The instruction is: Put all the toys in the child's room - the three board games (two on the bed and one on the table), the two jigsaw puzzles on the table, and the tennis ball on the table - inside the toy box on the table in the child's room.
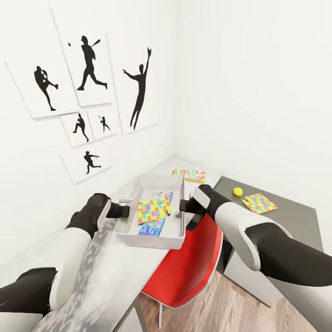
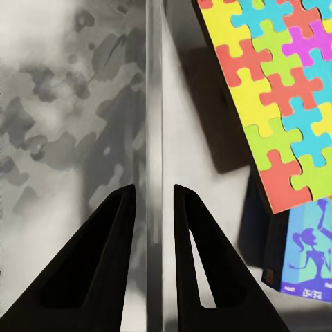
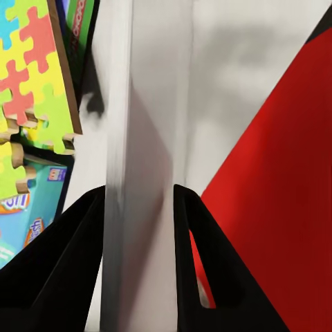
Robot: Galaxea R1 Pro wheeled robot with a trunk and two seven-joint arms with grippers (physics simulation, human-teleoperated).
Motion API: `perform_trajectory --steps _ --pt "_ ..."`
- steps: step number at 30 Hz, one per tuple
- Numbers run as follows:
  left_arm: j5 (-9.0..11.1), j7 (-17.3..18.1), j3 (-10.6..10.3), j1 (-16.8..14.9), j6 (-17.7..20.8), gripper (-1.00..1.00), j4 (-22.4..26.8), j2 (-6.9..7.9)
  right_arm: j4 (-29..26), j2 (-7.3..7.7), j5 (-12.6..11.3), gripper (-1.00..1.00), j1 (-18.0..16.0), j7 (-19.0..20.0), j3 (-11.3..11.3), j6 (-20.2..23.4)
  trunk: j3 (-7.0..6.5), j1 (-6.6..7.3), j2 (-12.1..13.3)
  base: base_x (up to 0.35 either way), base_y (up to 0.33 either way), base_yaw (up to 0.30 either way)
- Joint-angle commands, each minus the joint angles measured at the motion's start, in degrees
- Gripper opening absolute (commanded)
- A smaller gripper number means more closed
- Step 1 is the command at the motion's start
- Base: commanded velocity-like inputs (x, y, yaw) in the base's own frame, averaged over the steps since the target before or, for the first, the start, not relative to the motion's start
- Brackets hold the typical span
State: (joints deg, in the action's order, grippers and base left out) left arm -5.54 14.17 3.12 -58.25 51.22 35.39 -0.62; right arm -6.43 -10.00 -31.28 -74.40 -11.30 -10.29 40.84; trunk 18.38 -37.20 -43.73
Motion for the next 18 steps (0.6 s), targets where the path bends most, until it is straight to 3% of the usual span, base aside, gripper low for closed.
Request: perform_trajectory --steps 1,18 --pt "-0.2 0.3 0.2 0.0 0.3 -1.0 0.0 -0.09 -0.2 0.0 -0.9 -1.0 0.0 -0.4 0.3 0.1 -0.11 0.21 0.4 0.0 0.0 0.0" --pt "-0.2 0.3 0.2 0.0 0.3 -1.0 0.0 -0.09 -0.2 0.0 -0.9 -1.0 0.0 -0.3 0.3 -1.3 -3.16 3.95 7.2 0.0 0.0 0.0"
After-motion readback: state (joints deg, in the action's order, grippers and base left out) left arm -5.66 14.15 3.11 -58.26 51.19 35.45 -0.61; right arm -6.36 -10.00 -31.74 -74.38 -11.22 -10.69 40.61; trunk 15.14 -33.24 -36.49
